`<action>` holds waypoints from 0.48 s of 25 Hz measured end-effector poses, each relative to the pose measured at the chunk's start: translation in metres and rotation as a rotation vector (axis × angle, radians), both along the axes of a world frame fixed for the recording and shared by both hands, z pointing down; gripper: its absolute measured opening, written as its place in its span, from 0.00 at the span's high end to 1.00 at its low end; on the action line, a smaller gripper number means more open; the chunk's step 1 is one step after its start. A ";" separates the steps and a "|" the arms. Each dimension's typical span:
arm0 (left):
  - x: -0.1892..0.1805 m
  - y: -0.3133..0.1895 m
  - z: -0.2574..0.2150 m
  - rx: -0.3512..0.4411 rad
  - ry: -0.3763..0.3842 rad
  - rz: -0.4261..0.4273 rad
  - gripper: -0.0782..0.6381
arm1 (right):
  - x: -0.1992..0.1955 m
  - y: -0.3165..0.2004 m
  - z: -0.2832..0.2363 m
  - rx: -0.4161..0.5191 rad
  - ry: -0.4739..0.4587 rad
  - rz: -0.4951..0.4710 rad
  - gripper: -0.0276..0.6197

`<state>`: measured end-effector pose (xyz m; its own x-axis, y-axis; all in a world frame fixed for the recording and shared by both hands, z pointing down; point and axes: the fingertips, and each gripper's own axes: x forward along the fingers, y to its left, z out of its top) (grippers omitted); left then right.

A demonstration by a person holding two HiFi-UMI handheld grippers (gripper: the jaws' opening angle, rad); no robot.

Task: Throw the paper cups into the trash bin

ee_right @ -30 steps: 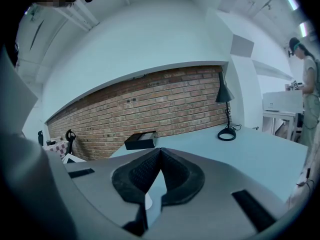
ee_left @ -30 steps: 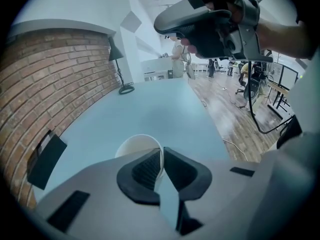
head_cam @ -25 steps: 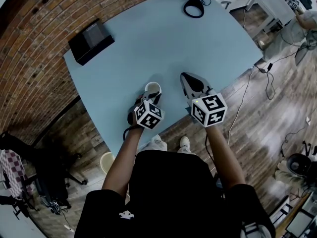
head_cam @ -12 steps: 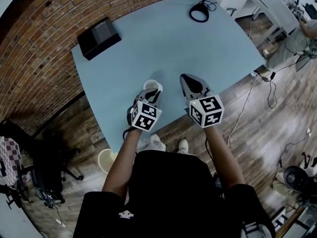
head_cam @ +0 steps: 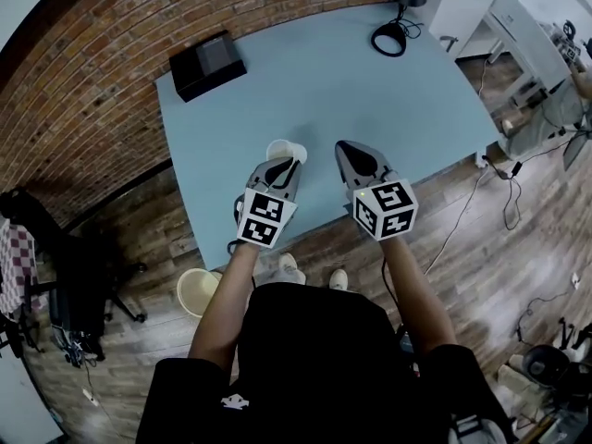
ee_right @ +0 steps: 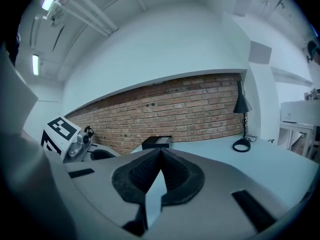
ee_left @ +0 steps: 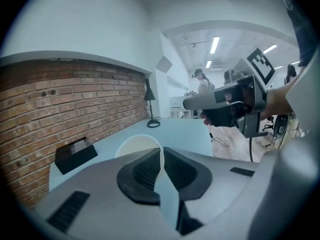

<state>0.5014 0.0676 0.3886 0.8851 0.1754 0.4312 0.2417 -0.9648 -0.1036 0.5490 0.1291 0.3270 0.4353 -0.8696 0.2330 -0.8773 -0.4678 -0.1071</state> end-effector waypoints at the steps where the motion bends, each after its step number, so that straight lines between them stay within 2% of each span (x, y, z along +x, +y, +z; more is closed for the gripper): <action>1: -0.003 -0.001 -0.007 -0.003 0.017 -0.017 0.85 | -0.002 -0.001 -0.003 0.005 0.006 -0.010 0.95; 12: -0.048 -0.003 -0.062 -0.018 0.143 -0.173 0.85 | -0.038 -0.017 -0.015 0.043 0.022 -0.168 0.95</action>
<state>0.4533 0.0641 0.3270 0.9545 0.0220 0.2974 0.0563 -0.9926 -0.1072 0.5110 0.1124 0.3123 0.2871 -0.9397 0.1860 -0.9452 -0.3094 -0.1041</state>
